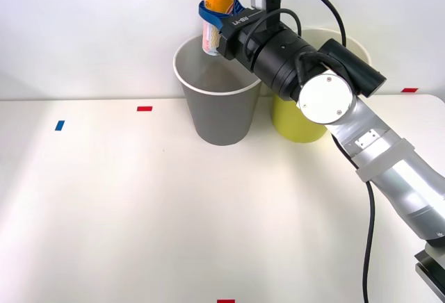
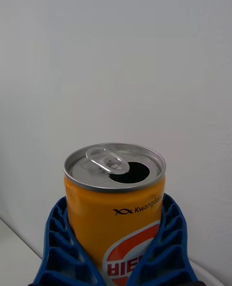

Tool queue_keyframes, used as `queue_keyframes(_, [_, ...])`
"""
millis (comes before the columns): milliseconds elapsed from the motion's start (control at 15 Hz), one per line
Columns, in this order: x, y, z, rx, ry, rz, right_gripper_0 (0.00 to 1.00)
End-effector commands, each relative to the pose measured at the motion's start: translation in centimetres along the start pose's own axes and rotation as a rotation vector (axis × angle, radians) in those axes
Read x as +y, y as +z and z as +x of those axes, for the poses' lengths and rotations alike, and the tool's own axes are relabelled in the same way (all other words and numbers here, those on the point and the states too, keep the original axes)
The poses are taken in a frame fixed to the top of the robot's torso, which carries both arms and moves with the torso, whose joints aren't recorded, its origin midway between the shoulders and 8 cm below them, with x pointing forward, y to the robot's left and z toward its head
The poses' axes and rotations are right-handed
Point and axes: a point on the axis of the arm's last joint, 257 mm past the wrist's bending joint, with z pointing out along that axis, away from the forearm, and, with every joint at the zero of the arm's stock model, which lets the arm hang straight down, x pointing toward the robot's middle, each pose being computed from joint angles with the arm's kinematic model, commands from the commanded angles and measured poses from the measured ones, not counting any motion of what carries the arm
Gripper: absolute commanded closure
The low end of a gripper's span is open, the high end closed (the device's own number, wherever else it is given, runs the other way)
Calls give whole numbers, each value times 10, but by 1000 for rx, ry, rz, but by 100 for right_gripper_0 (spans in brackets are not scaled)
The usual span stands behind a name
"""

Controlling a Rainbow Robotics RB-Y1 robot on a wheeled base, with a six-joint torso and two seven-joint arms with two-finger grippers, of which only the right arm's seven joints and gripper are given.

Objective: Put cans in the gray bin, plastic bottles in the light green bin

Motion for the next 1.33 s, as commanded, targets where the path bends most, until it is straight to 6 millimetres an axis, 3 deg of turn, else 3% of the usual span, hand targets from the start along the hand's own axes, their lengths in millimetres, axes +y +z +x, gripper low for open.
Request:
queue_keyframes(67, [4,6,9,-17,-3,31,73])
queue_keyframes(133, [3,7,10,-21,4,40,57])
queue_keyframes(200, [2,8,9,-23,4,42,21])
queue_keyframes(267, [2,7,10,-23,5,42,1])
queue_keyframes(600, [-4,4,7,-25,-40,49,0])
queue_keyframes(867, [-7,-15,-3,-43,-65,43,0])
queue_keyframes(1000, [-2,-36,-12,-78,-32,45,0])
queue_keyframes(1333, [-13,-116,-6,-138,48,160,0])
